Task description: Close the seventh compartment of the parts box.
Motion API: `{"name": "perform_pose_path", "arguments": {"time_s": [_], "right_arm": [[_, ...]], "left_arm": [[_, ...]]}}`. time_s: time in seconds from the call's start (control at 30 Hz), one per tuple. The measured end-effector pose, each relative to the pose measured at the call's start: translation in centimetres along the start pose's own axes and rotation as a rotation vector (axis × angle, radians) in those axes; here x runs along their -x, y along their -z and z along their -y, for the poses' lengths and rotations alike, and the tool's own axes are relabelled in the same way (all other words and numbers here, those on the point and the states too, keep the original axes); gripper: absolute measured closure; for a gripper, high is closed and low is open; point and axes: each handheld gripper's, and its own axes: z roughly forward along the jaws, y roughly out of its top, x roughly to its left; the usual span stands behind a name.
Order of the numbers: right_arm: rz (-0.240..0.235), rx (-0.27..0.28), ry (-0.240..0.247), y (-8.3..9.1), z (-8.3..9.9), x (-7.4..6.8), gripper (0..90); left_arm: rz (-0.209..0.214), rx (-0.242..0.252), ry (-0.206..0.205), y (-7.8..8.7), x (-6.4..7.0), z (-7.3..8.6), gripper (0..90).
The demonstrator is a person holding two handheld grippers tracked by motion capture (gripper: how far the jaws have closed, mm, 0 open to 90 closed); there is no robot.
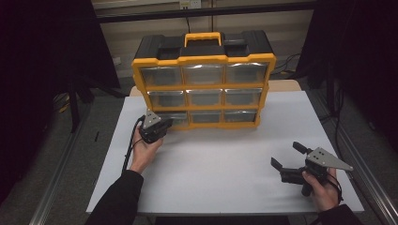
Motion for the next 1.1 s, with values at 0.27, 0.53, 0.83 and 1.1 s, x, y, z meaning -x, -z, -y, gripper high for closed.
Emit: {"name": "perform_pose_path", "arguments": {"time_s": [0.27,0.53,0.83,1.1], "right_arm": [[-0.005,0.003,-0.001,0.1,0.0,0.0,0.0],[-0.001,0.005,-0.004,0.0,0.0,0.0,0.0],[-0.002,-0.002,-0.001,0.0,0.1,0.1,0.0],[-0.001,-0.001,-0.002,-0.1,0.1,0.2,0.0]], "left_arm": [[-0.002,0.003,-0.006,-0.3,0.0,-0.3,90.0],[-0.007,0.011,0.004,-0.6,-0.3,-0.4,90.0],[-0.026,0.015,0.022,-1.4,-0.4,-0.5,90.0],[-0.017,0.008,0.011,-1.5,-0.6,-0.7,90.0]]}}
